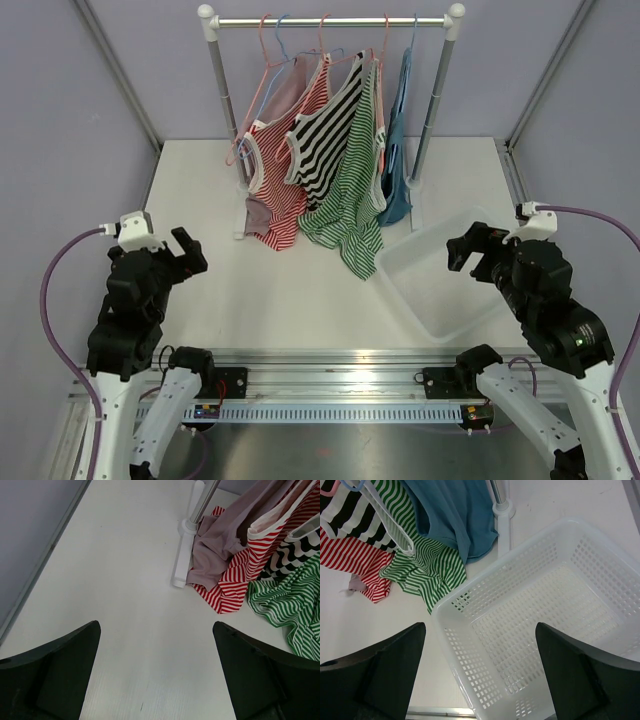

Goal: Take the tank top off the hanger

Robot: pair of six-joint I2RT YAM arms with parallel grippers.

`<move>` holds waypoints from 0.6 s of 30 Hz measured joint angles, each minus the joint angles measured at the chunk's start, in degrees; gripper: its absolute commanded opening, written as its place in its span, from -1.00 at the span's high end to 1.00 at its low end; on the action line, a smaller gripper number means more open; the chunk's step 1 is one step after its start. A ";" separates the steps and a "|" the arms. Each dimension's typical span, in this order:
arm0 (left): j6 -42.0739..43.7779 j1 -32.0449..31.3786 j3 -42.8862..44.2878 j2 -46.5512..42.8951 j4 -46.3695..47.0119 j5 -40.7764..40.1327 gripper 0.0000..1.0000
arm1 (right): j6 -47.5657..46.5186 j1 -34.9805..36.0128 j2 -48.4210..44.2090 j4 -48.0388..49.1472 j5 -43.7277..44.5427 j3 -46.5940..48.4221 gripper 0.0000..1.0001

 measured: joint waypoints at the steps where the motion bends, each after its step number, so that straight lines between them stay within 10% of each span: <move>1: -0.09 0.00 0.46 0.42 -0.15 -0.15 -0.98 | 0.02 0.00 0.22 -0.02 -0.22 0.00 -0.99; 18: -0.15 0.04 28.35 27.93 5.07 14.78 -0.98 | 0.15 0.07 -0.90 3.45 -8.70 -1.25 -0.99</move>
